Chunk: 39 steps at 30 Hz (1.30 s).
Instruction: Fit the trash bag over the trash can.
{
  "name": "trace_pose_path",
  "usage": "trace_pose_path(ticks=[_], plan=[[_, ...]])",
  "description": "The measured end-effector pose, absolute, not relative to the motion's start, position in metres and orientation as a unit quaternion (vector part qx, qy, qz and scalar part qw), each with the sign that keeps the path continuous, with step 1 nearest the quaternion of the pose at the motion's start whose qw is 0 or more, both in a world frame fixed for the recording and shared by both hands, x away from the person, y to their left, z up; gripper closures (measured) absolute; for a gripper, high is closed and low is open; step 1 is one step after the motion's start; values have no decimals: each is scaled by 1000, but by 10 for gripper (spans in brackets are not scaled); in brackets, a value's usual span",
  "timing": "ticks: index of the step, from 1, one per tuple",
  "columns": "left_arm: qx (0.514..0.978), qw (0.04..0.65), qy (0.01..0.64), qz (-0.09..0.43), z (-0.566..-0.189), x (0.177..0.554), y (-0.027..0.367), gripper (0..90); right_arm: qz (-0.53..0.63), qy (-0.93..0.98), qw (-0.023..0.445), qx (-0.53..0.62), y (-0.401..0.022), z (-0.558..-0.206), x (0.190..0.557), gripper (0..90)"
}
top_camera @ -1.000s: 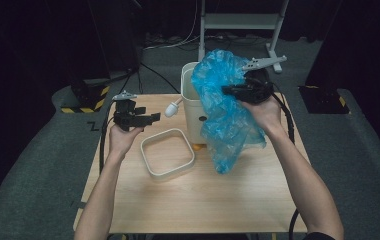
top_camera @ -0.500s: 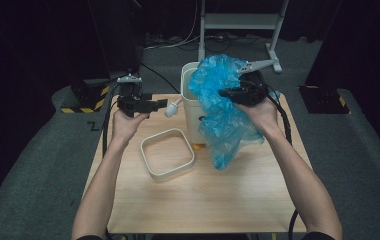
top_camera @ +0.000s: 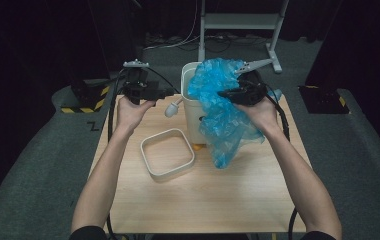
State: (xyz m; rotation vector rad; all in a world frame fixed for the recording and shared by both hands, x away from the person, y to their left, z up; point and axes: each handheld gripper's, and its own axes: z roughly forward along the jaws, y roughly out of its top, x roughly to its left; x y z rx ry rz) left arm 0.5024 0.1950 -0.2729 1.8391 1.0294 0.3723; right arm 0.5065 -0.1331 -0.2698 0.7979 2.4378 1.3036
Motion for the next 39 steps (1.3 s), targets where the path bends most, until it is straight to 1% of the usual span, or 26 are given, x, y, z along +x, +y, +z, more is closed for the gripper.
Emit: trace_pose_path(ticks=[7, 11, 16, 17, 18, 19, 28, 31, 36, 39], plan=[[754, 484, 414, 161, -259, 503, 188, 258, 448, 840, 132, 275, -133, -270, 507, 878], [750, 497, 404, 167, -246, 502, 184, 260, 447, 841, 133, 275, -133, -270, 506, 878], [759, 497, 385, 171, -237, 502, 170, 269, 446, 841, 133, 277, -132, -269, 505, 877], [759, 498, 382, 172, -236, 503, 166, 274, 446, 841, 133, 278, -131, -269, 505, 876], [759, 498, 381, 173, -236, 503, 164, 303, 445, 841, 132, 278, -131, -269, 505, 876], [762, 498, 377, 172, -235, 503, 161, 314, 445, 841, 132, 278, -131, -269, 506, 876], [778, 493, 360, 151, -242, 515, 133, 339, 440, 845, 129, 275, -131, -269, 504, 875], [784, 490, 351, 147, -245, 518, 124, 414, 439, 846, 128, 275, -131, -268, 504, 873], [801, 460, 347, 160, -251, 522, 113, 573, 439, 848, 127, 268, -132, -267, 502, 861], [807, 453, 346, 154, -254, 524, 111, 670, 442, 847, 126, 267, -134, -266, 501, 840]])
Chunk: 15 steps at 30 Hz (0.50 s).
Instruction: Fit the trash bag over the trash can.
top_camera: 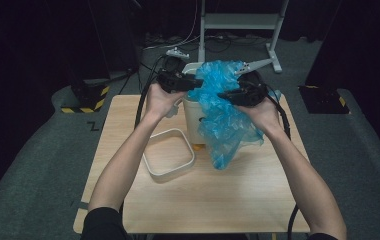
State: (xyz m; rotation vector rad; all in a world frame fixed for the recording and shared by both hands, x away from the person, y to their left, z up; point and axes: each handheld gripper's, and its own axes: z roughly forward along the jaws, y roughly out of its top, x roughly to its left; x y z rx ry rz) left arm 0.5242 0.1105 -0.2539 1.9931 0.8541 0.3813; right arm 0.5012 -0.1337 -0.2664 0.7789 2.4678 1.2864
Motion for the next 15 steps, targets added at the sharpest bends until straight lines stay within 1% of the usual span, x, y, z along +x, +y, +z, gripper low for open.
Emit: trace_pose_path(ticks=[3, 6, 8, 12, 15], plan=[[812, 446, 342, 156, -254, 526, 109, 747, 442, 847, 129, 266, -134, -266, 500, 785], [817, 440, 338, 156, -253, 526, 107, 801, 446, 843, 133, 270, -137, -264, 499, 728], [818, 441, 335, 158, -253, 526, 107, 831, 453, 838, 144, 269, -139, -261, 496, 678], [815, 446, 331, 166, -252, 526, 107, 872, 465, 824, 178, 271, -145, -252, 487, 583], [816, 444, 330, 169, -251, 525, 107, 884, 482, 807, 196, 280, -155, -241, 481, 552]])
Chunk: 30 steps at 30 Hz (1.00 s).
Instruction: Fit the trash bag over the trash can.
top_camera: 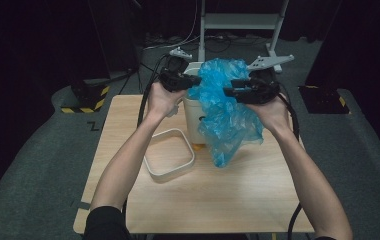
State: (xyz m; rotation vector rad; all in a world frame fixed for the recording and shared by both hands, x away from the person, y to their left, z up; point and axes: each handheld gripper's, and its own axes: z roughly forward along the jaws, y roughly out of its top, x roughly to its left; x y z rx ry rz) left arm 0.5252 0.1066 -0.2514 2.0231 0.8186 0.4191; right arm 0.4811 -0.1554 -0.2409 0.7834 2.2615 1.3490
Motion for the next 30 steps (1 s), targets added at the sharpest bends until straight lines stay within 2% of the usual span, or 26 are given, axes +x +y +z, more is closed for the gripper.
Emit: trace_pose_path(ticks=[5, 11, 14, 17, 18, 21, 23, 26, 30], plan=[[819, 436, 332, 171, -252, 525, 107, 886, 493, 782, 230, 304, -173, -229, 478, 510], [821, 430, 336, 167, -254, 527, 109, 887, 476, 784, 214, 337, -179, -237, 489, 479], [823, 427, 337, 165, -255, 526, 109, 887, 464, 792, 203, 341, -177, -244, 497, 557], [821, 430, 337, 165, -256, 526, 111, 880, 461, 796, 191, 343, -177, -249, 502, 684], [819, 437, 337, 160, -256, 525, 112, 862, 456, 798, 194, 342, -177, -250, 502, 727], [806, 458, 338, 160, -253, 520, 115, 681, 450, 800, 221, 330, -175, -248, 497, 837], [805, 462, 334, 165, -250, 515, 115, 599, 444, 802, 238, 323, -173, -246, 494, 899], [802, 467, 329, 174, -247, 509, 116, 489, 434, 806, 253, 313, -168, -243, 490, 900], [795, 481, 330, 167, -244, 508, 120, 434, 438, 807, 256, 302, -158, -237, 488, 900]])
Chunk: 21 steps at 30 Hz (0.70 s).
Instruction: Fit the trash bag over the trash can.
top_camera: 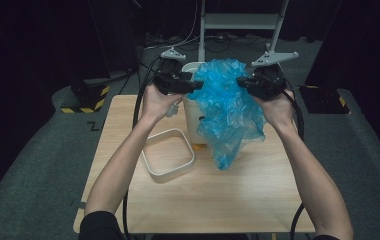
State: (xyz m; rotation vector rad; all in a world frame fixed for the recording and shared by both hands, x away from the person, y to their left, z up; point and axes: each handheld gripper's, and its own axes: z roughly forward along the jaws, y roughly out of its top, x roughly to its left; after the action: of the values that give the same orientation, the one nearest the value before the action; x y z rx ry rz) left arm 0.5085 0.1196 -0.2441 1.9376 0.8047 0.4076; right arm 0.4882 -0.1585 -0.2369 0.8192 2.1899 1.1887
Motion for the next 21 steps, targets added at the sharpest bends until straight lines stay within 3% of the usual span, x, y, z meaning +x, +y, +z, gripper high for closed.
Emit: trace_pose_path(ticks=[5, 13, 21], plan=[[792, 484, 336, 162, -245, 510, 117, 423, 429, 823, 237, 287, -141, -231, 497, 900], [801, 464, 341, 163, -251, 510, 114, 426, 403, 843, 199, 296, -125, -249, 512, 885], [801, 463, 344, 162, -252, 510, 111, 420, 441, 822, 218, 288, -137, -234, 495, 636]])
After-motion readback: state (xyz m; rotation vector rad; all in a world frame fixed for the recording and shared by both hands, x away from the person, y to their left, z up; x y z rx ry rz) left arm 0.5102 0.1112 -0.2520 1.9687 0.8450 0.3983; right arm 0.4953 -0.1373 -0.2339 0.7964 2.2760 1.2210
